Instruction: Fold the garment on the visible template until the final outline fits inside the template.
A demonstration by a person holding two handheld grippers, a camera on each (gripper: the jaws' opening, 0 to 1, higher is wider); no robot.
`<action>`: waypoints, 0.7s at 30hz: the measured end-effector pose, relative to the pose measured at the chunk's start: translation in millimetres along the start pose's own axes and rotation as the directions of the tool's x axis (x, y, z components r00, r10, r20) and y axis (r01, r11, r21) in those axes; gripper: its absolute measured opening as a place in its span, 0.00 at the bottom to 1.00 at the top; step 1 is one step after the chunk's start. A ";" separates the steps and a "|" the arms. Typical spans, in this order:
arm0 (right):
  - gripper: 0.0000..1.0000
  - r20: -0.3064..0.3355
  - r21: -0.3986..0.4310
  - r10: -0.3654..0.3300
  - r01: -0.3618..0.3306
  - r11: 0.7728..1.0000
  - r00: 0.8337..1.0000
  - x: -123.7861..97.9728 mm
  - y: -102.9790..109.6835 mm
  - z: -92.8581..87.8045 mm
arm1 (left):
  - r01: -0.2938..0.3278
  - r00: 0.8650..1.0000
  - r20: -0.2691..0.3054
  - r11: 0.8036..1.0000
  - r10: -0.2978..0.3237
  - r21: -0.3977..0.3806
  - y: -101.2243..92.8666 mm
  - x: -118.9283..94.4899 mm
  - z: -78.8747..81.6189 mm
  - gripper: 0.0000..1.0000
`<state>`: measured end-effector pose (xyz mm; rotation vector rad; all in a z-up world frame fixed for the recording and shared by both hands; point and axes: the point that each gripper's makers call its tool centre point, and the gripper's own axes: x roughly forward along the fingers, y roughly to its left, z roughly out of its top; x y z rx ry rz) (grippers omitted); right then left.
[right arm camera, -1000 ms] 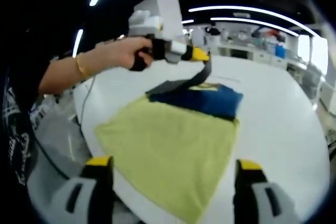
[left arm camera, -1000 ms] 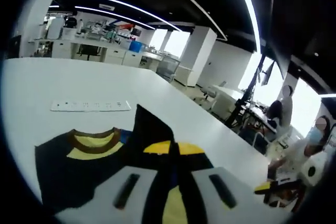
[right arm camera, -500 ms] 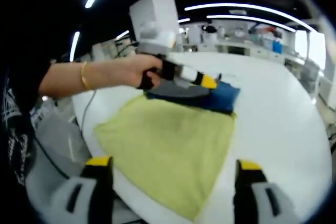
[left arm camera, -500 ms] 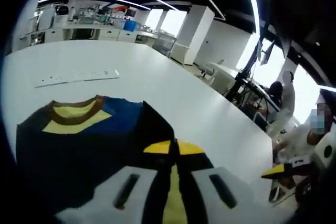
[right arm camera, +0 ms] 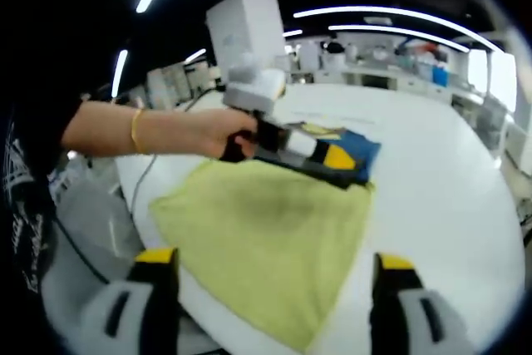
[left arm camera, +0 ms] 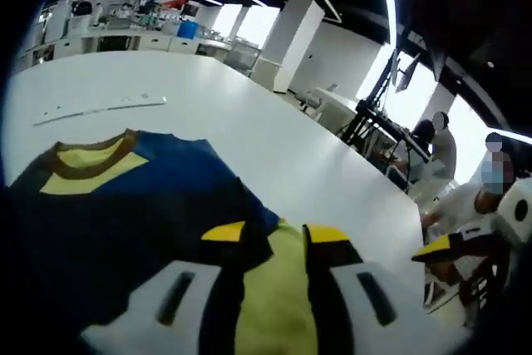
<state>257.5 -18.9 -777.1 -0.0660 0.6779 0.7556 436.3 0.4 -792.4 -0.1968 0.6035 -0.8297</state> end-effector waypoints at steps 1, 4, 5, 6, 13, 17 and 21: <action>0.96 -0.005 -0.007 0.010 -0.010 1.000 1.000 0.4 1.6 -0.4 | 0.005 1.000 0.008 1.000 -0.005 0.017 -1.6 -2.0 2.1 0.43; 0.97 -0.027 -0.037 0.027 -0.028 0.999 0.999 1.1 3.8 -2.8 | 0.007 1.000 0.028 0.996 -0.010 0.091 -0.6 -9.5 8.6 0.61; 0.98 -0.036 -0.049 0.029 -0.031 0.998 0.999 1.3 3.1 -3.8 | 0.011 0.999 0.043 0.995 -0.015 0.104 -1.2 -12.0 10.9 0.69; 0.98 -0.042 -0.054 0.025 -0.027 0.998 0.999 1.7 1.3 -4.8 | 0.021 0.998 0.050 0.994 -0.026 0.104 -2.8 -15.7 11.3 0.73; 0.99 -0.096 -0.097 0.037 -0.046 0.994 0.995 3.5 -7.8 -14.9 | 0.011 0.997 0.071 0.988 -0.022 0.155 5.6 -41.7 11.4 0.98; 0.99 -0.105 -0.110 0.053 -0.065 0.992 0.993 4.1 -8.4 -15.9 | 0.012 0.997 0.076 0.989 -0.023 0.146 11.4 -58.7 9.1 0.99; 0.99 -0.117 -0.131 0.080 -0.095 0.987 0.990 4.9 -4.6 -15.1 | -0.013 0.997 0.074 0.986 0.000 0.169 14.7 -80.6 2.9 0.99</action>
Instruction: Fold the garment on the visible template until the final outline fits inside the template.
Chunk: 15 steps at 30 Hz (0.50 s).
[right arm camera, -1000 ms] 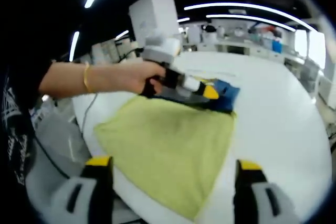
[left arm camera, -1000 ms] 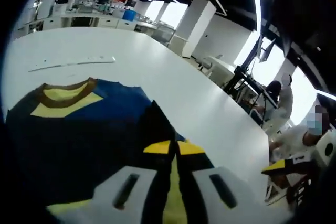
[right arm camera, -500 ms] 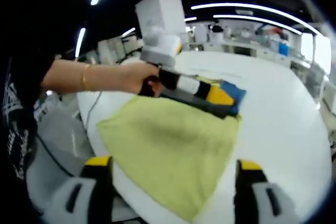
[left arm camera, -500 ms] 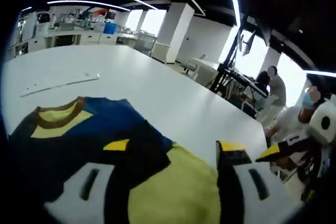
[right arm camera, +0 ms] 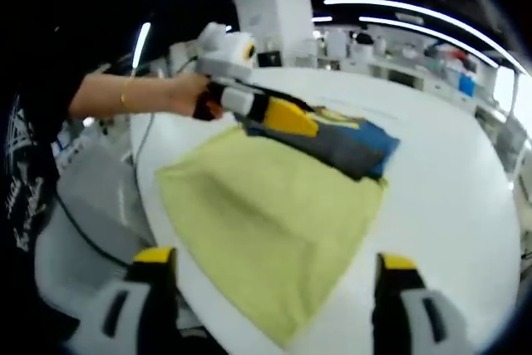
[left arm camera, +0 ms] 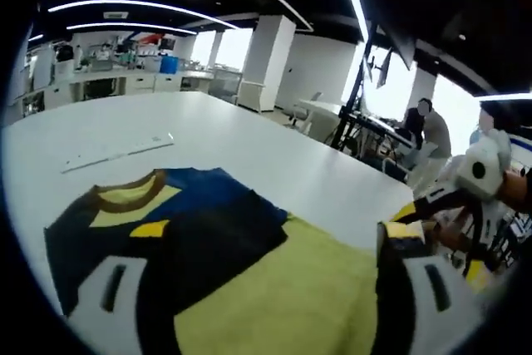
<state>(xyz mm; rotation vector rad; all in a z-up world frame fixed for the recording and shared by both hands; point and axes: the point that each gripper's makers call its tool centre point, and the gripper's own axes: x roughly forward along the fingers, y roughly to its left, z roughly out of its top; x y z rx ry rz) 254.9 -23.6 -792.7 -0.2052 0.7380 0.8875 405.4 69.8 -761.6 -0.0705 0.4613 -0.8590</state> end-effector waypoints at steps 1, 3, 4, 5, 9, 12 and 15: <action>0.99 -0.004 -0.013 0.009 -0.009 1.000 1.000 0.4 1.0 0.3 | 0.000 1.000 0.001 1.000 0.000 0.000 0.0 -4.4 -1.1 0.99; 0.98 -0.012 -0.034 0.021 -0.021 0.999 1.000 1.3 2.9 1.0 | -0.003 1.000 -0.001 1.000 0.003 0.004 4.5 -13.9 -4.1 0.99; 0.98 -0.016 -0.042 0.026 -0.027 0.999 1.000 1.7 4.0 1.1 | -0.006 1.000 -0.002 1.000 0.006 0.012 4.9 -20.4 -5.6 0.99; 0.98 -0.024 -0.050 0.034 -0.035 0.998 0.999 2.3 4.8 0.6 | -0.008 1.000 -0.005 1.000 0.008 0.020 4.2 -26.0 -6.6 0.99; 0.96 -0.064 -0.082 0.033 -0.038 0.996 0.997 2.9 4.7 -2.4 | -0.019 1.000 -0.023 0.999 0.020 0.043 4.5 -49.5 -11.4 0.99; 0.95 -0.072 -0.094 0.042 -0.048 0.994 0.997 1.9 6.4 -3.4 | -0.024 1.000 -0.018 0.998 0.025 0.058 5.5 -68.7 -13.5 0.99; 0.92 -0.082 -0.107 0.053 -0.062 0.992 0.995 1.1 9.5 -4.7 | -0.027 0.999 -0.025 0.998 0.029 0.060 6.2 -83.3 -18.7 0.99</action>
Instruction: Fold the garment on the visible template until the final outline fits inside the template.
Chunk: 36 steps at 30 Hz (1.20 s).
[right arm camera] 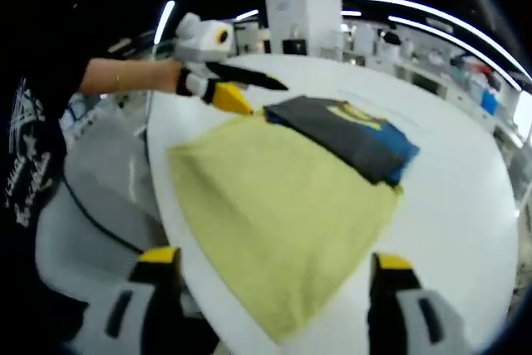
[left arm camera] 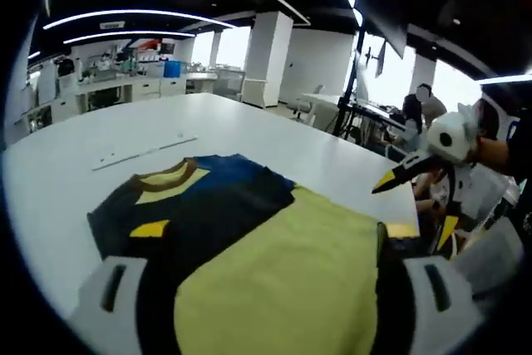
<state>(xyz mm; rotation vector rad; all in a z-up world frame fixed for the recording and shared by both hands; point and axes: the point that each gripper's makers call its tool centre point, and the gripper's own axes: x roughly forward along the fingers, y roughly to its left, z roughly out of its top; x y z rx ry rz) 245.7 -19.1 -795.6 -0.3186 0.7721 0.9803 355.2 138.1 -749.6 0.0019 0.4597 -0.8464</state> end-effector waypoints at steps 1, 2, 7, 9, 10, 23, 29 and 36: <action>0.92 -0.004 -0.003 0.004 -0.004 1.000 1.000 -0.2 1.5 -0.6 | 0.000 1.000 -0.003 1.000 0.000 0.003 -0.8 -4.4 -2.2 0.99; 0.92 -0.004 -0.004 0.004 -0.004 1.000 1.000 -0.3 1.7 -0.6 | 0.004 1.000 -0.009 1.000 -0.004 0.009 -2.7 -11.3 -5.9 0.99; 0.90 -0.007 -0.018 0.011 -0.011 1.000 1.000 -2.2 3.6 -2.0 | 0.032 0.999 -0.031 0.999 -0.033 -0.020 -18.8 -33.7 -21.0 0.99; 0.89 -0.012 -0.027 0.016 -0.016 1.000 1.000 -2.9 3.9 -3.5 | 0.039 0.998 -0.046 0.999 -0.039 -0.004 -26.2 -42.9 -28.3 0.99; 0.89 -0.014 -0.033 0.019 -0.019 0.999 1.000 -3.1 4.7 -4.2 | 0.040 0.998 -0.045 0.999 -0.040 -0.006 -28.0 -46.3 -30.1 0.99; 0.65 -0.097 -0.133 0.034 -0.047 0.990 0.995 0.1 14.6 -26.6 | 0.036 0.991 -0.134 0.990 -0.017 0.139 -45.5 -82.9 -70.0 0.80; 0.63 -0.127 -0.133 0.041 -0.058 0.989 0.991 2.6 18.4 -41.0 | 0.041 0.981 -0.194 0.990 -0.013 0.139 -38.6 -95.6 -100.5 0.73; 0.57 -0.143 -0.133 0.032 -0.051 0.990 0.989 4.4 16.9 -46.8 | 0.057 0.967 -0.255 0.988 -0.019 0.146 -37.4 -108.8 -126.9 0.66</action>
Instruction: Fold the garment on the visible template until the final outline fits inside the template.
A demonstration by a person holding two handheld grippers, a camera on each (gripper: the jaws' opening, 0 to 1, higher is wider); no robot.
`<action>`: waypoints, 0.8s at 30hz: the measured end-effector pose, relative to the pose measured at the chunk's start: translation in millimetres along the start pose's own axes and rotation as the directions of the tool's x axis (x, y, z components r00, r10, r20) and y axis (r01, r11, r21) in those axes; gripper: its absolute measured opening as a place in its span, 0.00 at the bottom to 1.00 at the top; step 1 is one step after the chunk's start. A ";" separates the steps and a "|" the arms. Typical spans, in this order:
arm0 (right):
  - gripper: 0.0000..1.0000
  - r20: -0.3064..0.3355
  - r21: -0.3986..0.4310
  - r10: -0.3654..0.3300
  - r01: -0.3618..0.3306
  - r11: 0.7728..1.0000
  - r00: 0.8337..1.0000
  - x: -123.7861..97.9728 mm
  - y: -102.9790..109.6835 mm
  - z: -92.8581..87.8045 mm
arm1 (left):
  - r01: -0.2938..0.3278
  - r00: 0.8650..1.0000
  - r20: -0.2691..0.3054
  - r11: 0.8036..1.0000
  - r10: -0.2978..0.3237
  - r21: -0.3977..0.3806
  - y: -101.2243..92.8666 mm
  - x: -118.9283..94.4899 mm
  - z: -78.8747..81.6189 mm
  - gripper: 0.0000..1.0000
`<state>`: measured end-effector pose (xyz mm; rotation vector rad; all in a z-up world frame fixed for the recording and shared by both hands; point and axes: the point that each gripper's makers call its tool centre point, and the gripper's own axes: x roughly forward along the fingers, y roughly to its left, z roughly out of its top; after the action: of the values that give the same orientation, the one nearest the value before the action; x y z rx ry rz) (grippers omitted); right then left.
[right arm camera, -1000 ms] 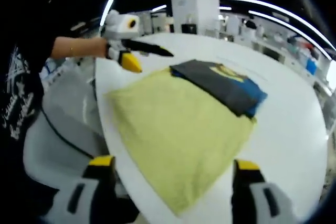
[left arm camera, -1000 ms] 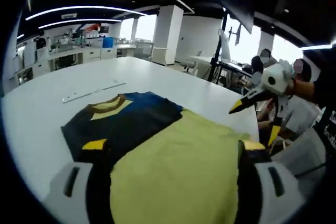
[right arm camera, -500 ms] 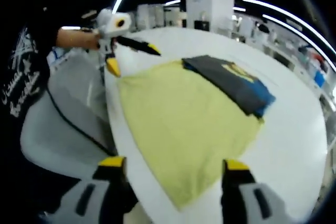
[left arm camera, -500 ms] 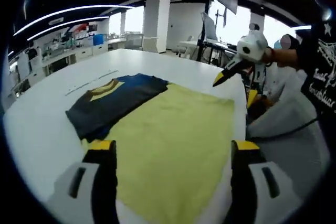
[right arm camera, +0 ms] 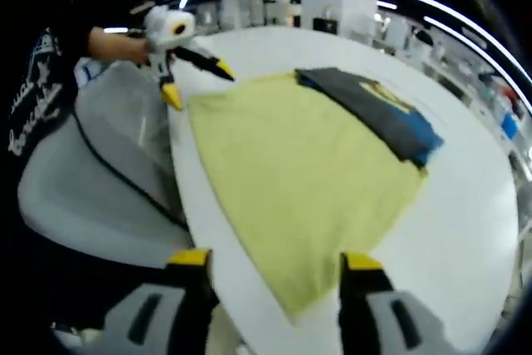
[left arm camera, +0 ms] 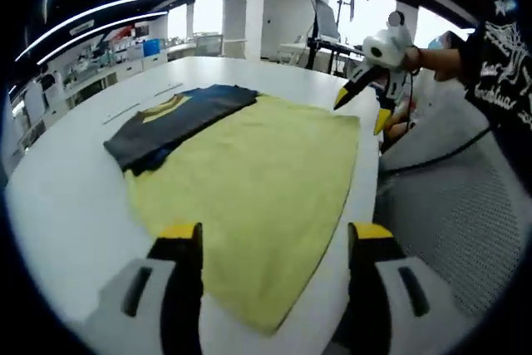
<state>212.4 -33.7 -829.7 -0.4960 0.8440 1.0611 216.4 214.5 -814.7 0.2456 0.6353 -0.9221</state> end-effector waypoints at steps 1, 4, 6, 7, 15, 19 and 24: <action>0.55 0.000 0.000 0.001 -0.001 1.000 1.000 0.6 -0.1 -0.5 | 0.000 1.000 -0.020 1.000 0.001 0.007 0.2 -0.9 -5.6 0.64; 0.51 -0.020 -0.018 -0.002 0.001 1.000 1.000 3.7 -0.9 -5.4 | -0.009 0.999 -0.035 1.000 0.009 -0.009 1.3 -2.2 -13.8 0.56; 0.51 -0.032 -0.029 -0.008 0.007 1.000 0.999 5.5 -1.8 -8.1 | -0.019 0.999 -0.040 1.000 0.018 -0.023 3.0 -3.4 -22.7 0.52; 0.51 -0.037 -0.033 -0.011 0.010 0.999 0.999 6.0 -2.4 -9.3 | -0.020 0.999 -0.042 0.999 0.019 -0.025 3.5 -4.0 -25.0 0.52; 0.43 -0.065 -0.050 -0.028 0.024 0.998 0.998 6.4 -7.3 -16.7 | -0.019 0.997 -0.076 1.000 0.018 -0.014 -0.2 -9.3 -32.6 0.43; 0.39 -0.081 -0.066 -0.031 0.026 0.997 0.996 6.8 -10.4 -19.8 | 0.007 0.991 -0.137 1.000 -0.004 0.020 -4.5 -12.7 -41.8 0.40; 0.35 -0.082 -0.058 -0.020 0.015 0.998 0.996 7.8 -15.5 -19.5 | 0.011 0.988 -0.155 0.998 -0.003 0.054 -2.7 -12.4 -41.8 0.36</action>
<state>221.2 -50.0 -848.2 -0.5983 0.8823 1.0565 192.0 240.3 -840.1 0.3664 0.7550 -0.9337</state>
